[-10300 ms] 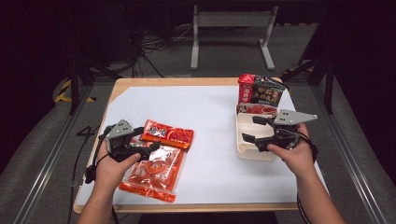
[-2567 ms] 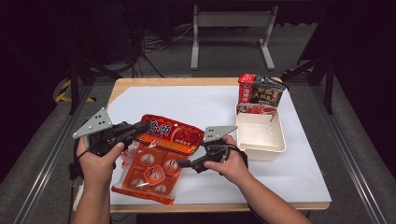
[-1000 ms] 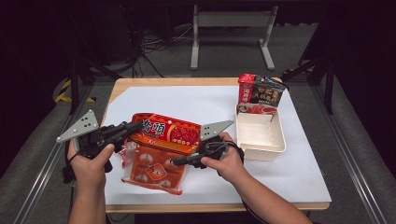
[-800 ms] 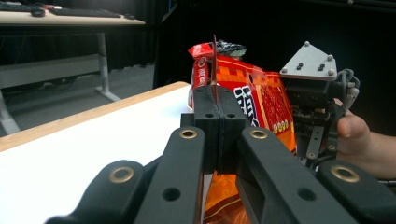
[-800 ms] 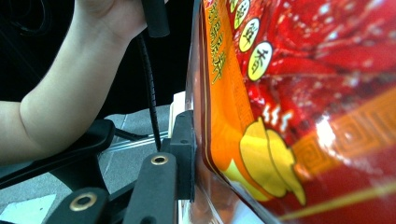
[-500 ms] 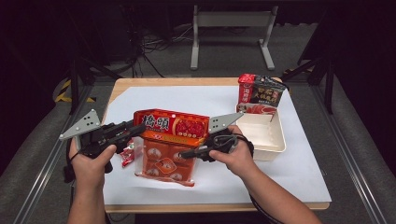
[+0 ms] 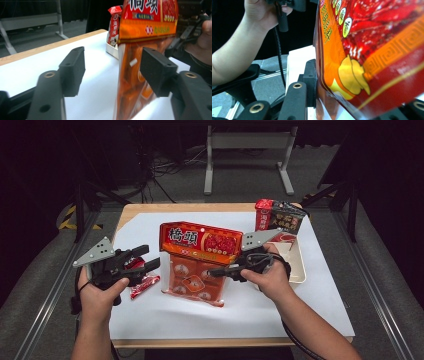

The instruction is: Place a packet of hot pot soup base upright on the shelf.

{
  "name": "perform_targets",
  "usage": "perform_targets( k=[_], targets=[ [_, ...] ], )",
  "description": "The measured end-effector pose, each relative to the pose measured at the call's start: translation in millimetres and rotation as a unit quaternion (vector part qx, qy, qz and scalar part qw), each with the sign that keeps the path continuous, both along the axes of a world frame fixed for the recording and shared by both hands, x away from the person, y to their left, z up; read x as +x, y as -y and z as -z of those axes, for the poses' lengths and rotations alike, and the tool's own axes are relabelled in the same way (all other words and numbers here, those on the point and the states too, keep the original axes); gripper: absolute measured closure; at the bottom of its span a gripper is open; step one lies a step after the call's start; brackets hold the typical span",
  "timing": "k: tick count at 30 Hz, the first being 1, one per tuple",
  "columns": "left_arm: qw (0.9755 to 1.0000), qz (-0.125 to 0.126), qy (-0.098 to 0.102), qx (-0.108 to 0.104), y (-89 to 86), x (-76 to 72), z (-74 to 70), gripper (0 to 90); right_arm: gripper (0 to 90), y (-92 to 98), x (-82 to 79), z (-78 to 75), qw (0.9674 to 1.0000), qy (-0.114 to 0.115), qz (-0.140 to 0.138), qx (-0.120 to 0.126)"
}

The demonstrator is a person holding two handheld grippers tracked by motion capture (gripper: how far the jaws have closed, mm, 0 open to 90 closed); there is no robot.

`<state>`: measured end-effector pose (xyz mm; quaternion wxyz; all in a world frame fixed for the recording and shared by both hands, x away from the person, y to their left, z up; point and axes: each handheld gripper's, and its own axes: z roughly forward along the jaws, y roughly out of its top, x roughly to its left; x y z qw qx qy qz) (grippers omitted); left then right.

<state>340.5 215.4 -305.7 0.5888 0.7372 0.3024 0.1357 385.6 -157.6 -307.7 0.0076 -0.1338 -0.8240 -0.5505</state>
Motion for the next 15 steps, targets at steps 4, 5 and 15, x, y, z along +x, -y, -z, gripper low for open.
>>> perform_targets(
  k=[4, 5, 15],
  targets=[
    [0.9999, -0.005, -0.003, 0.008, 0.0, 2.6, 3.4, 31.8, 70.6, 11.1, 2.4, -7.9, 0.9999, 0.003, 0.014, -0.002],
    [0.9999, -0.005, -0.006, 0.008, -0.3, 3.5, 4.5, 31.0, 70.5, 13.1, 2.9, -9.7, 0.9998, 0.005, 0.017, -0.003],
    [0.9991, -0.034, -0.008, 0.024, -3.7, 13.7, 16.4, 19.8, 70.5, 38.6, 14.7, -34.6, 0.9983, 0.008, 0.057, -0.007]
  ],
)
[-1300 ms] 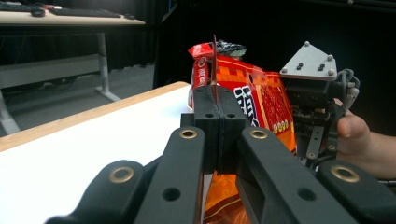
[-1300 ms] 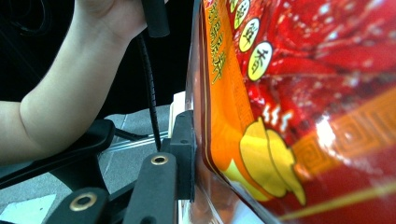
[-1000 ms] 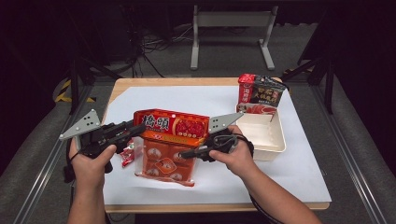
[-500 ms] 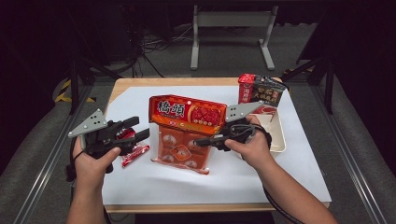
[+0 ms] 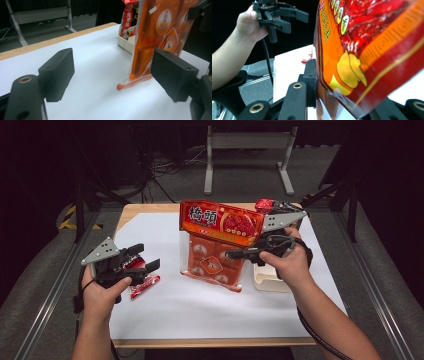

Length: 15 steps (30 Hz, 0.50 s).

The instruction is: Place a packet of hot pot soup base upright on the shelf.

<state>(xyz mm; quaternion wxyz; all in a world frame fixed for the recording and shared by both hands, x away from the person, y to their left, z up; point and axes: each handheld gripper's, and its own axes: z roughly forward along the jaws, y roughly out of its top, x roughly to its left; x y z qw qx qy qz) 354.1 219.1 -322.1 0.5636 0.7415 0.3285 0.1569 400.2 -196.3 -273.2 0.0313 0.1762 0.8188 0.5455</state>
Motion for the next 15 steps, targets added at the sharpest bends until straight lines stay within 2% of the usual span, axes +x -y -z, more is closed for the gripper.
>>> perform_targets(
  k=[8, 15],
  targets=[
    [0.9999, -0.009, -0.013, -0.005, -5.4, 5.3, 7.7, 18.6, 70.5, 13.1, 7.3, -13.6, 0.9998, 0.006, 0.017, -0.004],
    [0.9997, -0.015, -0.019, -0.005, -8.7, 7.6, 11.3, 18.2, 70.5, 24.1, 13.0, -26.4, 0.9994, 0.016, 0.03, 0.005]
  ],
)
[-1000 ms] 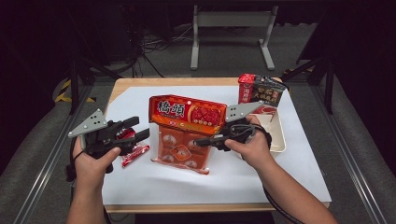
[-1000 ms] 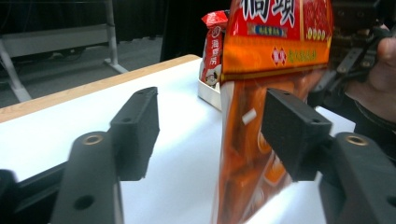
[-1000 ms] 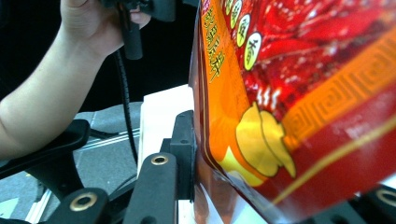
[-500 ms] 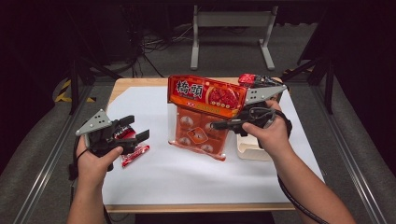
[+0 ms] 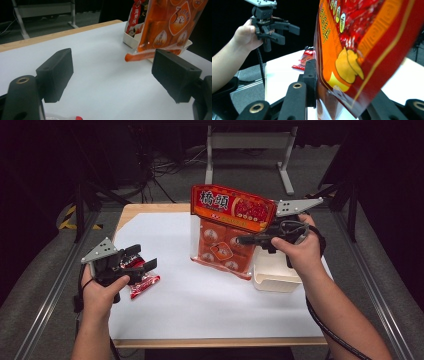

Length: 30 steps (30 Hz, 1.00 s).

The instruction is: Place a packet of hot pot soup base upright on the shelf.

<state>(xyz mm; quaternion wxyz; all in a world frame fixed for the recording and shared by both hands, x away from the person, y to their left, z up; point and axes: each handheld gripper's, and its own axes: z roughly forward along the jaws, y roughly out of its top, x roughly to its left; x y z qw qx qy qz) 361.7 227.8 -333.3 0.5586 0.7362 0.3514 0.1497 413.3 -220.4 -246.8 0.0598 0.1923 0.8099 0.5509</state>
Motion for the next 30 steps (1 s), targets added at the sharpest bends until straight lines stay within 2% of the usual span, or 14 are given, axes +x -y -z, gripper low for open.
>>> perform_targets(
  k=[6, 9, 13, 30],
  targets=[
    [1.0, -0.006, -0.004, 0.002, -3.6, 2.2, 3.3, 17.8, 70.5, 9.1, 4.9, -9.9, 0.9998, 0.016, 0.013, -0.005],
    [0.9999, -0.009, -0.011, 0.003, -5.0, 2.8, 5.0, 17.6, 70.5, 13.6, 6.8, -13.8, 0.9994, 0.03, 0.013, -0.012],
    [0.9999, -0.009, -0.011, 0.004, -4.9, 3.6, 6.3, 17.4, 70.5, 17.5, 8.1, -17.5, 0.9988, 0.042, 0.015, -0.02],
    [0.9997, -0.013, -0.018, 0.006, -7.7, 4.9, 8.8, 17.0, 70.5, 52.9, 19.2, -21.3, 0.9964, 0.06, 0.056, -0.02]
  ],
)
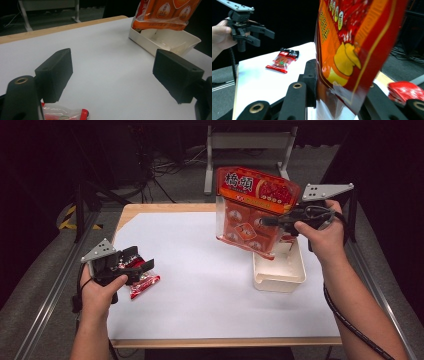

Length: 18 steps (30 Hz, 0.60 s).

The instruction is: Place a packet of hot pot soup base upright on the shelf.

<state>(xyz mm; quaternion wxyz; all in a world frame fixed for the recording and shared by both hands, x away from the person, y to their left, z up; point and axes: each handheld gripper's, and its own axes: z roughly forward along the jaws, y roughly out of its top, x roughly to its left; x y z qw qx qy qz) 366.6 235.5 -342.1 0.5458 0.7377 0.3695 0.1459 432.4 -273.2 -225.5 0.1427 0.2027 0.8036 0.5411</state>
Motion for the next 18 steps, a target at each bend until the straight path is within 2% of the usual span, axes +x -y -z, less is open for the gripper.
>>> perform_targets(
  k=[18],
  targets=[
    [1.0, -0.003, -0.007, -0.002, -2.1, 1.7, 2.7, 16.5, 70.5, 37.3, 10.4, 4.7, 0.9987, 0.002, 0.05, 0.011]
  ],
)
